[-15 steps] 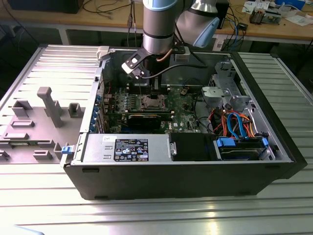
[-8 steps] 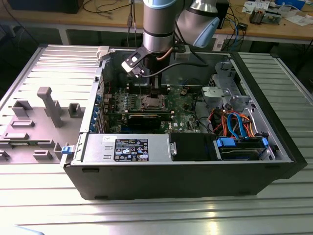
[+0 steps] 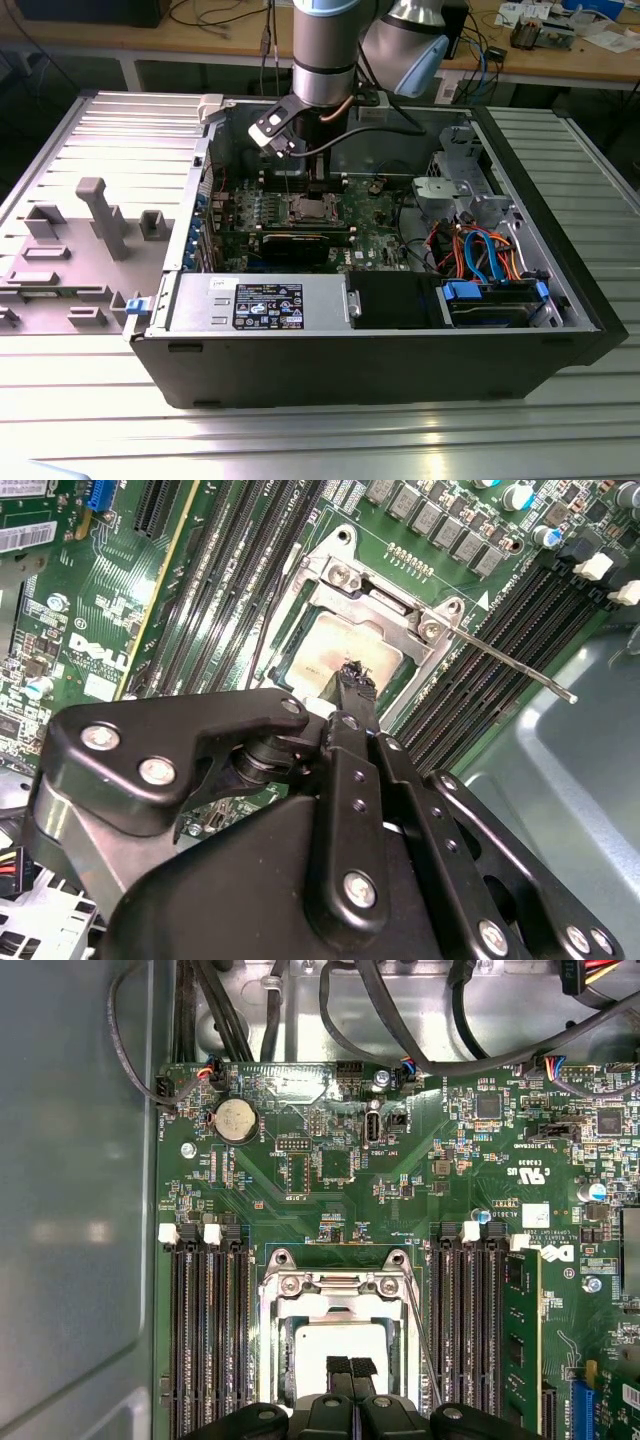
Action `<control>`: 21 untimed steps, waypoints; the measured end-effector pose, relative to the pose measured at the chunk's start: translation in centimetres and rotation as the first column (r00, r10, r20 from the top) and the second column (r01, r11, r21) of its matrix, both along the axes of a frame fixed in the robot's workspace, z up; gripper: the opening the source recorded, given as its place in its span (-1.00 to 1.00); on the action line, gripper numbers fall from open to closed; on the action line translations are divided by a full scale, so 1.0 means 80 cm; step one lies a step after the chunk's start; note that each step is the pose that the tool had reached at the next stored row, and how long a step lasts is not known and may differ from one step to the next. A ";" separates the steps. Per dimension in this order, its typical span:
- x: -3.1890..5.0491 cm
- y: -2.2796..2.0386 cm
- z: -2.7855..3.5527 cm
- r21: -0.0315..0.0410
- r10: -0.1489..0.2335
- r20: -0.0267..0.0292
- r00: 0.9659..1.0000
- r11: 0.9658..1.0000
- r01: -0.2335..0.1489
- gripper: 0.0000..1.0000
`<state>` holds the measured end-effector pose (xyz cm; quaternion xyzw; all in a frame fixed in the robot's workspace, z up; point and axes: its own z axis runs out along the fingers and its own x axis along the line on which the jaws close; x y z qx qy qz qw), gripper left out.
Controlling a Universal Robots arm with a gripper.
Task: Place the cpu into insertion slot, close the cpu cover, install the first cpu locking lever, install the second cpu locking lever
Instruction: 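Install the first cpu locking lever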
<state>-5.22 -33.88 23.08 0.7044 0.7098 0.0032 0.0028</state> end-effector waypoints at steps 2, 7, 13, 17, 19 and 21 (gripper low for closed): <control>0.000 0.0000 0.0003 0.000 0.000 0.000 1.000 1.000 0.000 -0.79; 0.000 0.0000 0.0040 0.000 0.000 0.000 1.000 1.000 0.000 -0.79; 0.000 0.0000 0.0099 0.000 0.000 0.000 1.000 1.000 0.000 -0.79; 0.000 0.0000 0.0147 0.000 0.000 0.000 1.000 1.000 0.000 -0.79; 0.000 0.0000 0.0169 0.000 0.000 0.000 1.000 1.000 0.000 -0.79; 0.000 0.0000 0.0184 0.000 0.000 0.000 1.000 1.000 0.000 -0.79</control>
